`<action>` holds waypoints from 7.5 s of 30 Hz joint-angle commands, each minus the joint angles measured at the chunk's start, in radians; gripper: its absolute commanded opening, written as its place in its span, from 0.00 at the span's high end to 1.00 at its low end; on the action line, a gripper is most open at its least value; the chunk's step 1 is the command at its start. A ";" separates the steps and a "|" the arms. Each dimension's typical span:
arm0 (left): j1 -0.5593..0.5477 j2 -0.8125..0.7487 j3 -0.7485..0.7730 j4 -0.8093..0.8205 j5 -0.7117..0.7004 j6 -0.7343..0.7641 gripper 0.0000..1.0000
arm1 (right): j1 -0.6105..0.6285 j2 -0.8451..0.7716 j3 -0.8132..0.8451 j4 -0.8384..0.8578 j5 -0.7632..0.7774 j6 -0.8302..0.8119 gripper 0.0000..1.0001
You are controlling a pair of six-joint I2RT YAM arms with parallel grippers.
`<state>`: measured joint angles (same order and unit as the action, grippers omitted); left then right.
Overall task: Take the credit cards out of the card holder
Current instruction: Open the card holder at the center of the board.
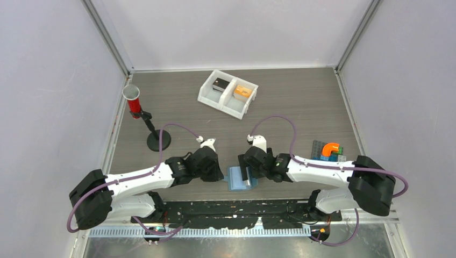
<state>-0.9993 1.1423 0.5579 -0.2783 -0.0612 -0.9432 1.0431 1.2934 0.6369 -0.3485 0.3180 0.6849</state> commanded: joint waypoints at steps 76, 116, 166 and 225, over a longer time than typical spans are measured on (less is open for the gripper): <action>0.002 -0.096 -0.087 0.005 -0.091 -0.082 1.00 | 0.115 0.114 0.102 -0.073 0.156 0.127 0.26; 0.002 -0.091 -0.080 -0.037 -0.157 -0.133 1.00 | 0.116 -0.095 -0.146 0.193 -0.530 0.069 0.29; 0.002 -0.135 -0.079 -0.066 -0.170 -0.148 1.00 | 0.174 -0.028 -0.231 0.563 -0.473 0.385 0.44; 0.238 -0.049 0.002 -0.093 -0.115 -0.059 1.00 | 0.028 0.288 0.072 0.056 -0.182 -0.187 0.54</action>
<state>-0.7643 1.1515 0.5892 -0.3569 -0.1734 -0.9913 1.0996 1.5322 0.7254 -0.1223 0.0582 0.5907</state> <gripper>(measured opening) 0.031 0.462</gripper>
